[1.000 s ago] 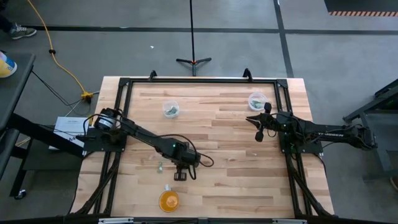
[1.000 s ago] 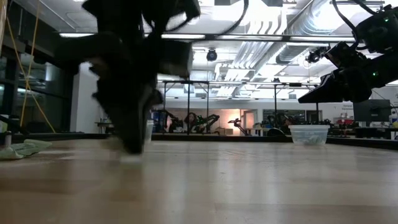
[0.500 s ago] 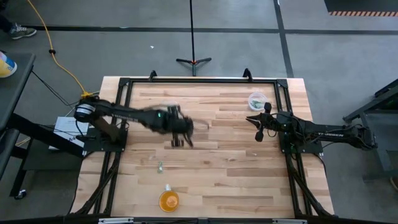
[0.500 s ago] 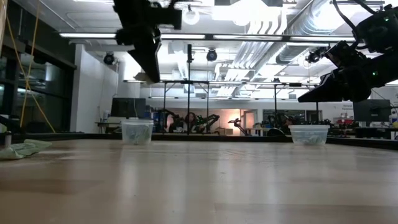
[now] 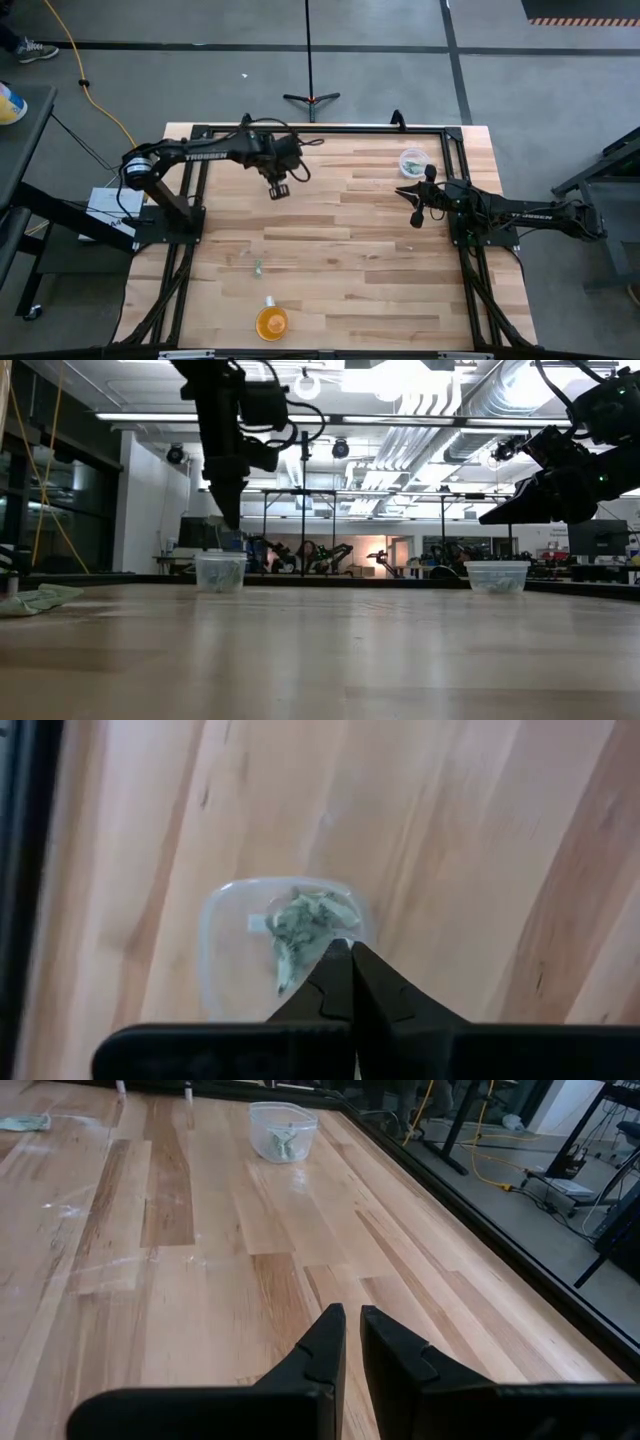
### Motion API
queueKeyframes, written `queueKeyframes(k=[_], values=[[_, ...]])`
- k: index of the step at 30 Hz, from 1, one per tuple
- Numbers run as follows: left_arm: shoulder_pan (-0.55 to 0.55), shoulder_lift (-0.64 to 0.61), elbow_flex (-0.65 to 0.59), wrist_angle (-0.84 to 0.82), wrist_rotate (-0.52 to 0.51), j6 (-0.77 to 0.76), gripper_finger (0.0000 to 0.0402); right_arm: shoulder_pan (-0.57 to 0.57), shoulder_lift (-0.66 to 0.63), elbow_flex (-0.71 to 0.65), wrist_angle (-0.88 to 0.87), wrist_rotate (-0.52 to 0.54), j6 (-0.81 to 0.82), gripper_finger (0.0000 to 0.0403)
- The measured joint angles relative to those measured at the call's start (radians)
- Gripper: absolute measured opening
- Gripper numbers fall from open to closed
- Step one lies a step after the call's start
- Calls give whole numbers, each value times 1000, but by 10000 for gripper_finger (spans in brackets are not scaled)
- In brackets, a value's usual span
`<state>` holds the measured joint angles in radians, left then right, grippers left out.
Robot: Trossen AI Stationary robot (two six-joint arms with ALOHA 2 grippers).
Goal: Pick and place items into bin
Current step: Put the stevia packet into the left transparent bin
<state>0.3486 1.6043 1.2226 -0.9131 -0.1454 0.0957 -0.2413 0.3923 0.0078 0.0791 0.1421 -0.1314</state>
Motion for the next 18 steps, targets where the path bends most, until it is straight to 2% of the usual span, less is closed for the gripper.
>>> queueKeyframes(k=[4,9,14,18], values=[[41,0,-15,29,31,8,43,0,0,0,0,0,0,28],[78,0,-15,44,36,5,112,0,0,0,0,0,0,27],[79,0,-15,36,146,9,174,0,0,0,0,6,0,28],[13,-5,-15,-66,295,20,190,0,0,0,0,6,0,28]])
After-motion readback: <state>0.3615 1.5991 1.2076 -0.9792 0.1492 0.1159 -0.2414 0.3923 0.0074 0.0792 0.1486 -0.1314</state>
